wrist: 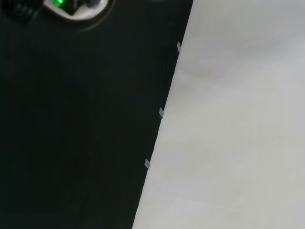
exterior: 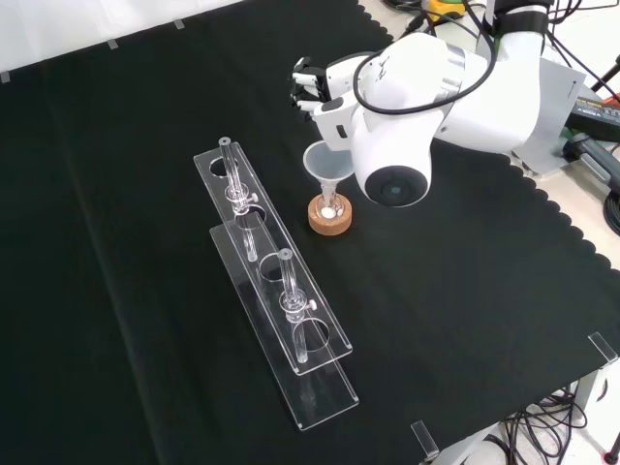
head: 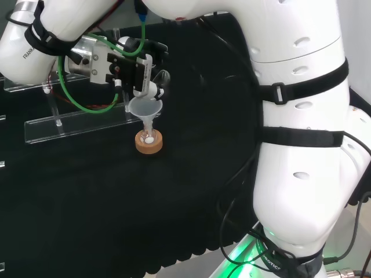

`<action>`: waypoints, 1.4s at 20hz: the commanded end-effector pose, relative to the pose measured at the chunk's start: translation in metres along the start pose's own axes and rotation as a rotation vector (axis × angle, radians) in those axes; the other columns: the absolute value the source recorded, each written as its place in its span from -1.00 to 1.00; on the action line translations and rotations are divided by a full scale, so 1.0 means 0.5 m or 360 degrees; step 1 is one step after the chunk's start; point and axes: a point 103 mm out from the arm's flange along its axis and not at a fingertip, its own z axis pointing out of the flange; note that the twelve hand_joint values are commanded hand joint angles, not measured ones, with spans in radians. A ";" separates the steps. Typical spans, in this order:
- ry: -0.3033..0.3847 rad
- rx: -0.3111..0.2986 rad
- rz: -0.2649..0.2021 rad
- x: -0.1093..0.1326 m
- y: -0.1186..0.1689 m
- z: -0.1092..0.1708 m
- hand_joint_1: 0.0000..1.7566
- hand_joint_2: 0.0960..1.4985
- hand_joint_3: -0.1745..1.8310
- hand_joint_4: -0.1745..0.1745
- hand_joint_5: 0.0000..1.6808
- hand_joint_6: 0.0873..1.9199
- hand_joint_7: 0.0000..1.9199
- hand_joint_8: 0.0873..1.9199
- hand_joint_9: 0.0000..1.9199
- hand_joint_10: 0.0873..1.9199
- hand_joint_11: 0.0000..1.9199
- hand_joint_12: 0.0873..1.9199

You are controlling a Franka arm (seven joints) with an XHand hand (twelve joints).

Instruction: Pour all the NaCl from the weighing funnel into the round-bottom flask.

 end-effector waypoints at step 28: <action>0.0751 -0.0270 -0.0061 -0.042 0.015 0.138 0.25 -0.14 -0.21 1.00 0.45 -0.27 -0.33 -0.40 0.02 -0.78 -0.24 0.06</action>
